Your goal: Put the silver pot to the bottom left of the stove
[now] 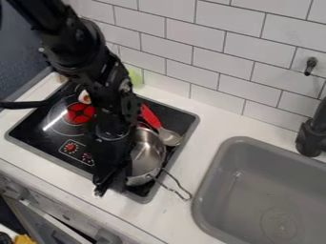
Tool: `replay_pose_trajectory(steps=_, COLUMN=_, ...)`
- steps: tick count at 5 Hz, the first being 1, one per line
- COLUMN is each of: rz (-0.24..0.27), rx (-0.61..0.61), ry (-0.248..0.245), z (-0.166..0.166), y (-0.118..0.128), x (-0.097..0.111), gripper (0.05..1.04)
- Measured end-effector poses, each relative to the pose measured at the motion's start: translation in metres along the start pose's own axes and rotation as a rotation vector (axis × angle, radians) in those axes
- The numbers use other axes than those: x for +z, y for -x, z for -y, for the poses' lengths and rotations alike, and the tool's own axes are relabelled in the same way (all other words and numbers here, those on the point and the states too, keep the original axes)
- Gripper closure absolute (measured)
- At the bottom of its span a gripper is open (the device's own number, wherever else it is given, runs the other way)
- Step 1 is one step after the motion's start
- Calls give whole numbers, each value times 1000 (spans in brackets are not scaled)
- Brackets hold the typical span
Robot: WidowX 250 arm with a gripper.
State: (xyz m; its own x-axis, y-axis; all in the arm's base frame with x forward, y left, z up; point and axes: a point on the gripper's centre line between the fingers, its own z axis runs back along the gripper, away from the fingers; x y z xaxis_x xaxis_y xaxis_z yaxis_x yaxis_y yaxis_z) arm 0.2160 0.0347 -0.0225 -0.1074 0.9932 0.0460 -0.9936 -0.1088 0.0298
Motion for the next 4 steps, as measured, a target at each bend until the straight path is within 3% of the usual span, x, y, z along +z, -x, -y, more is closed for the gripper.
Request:
replay_pose_trajectory(steps=2, rz=-32, rx=41, ry=45, z=-2, y=-14, x=21, gripper=1000)
replay_pose_trajectory(steps=4, rz=-30, rx=183, ry=121, z=10, y=-56, x=42, gripper=1000)
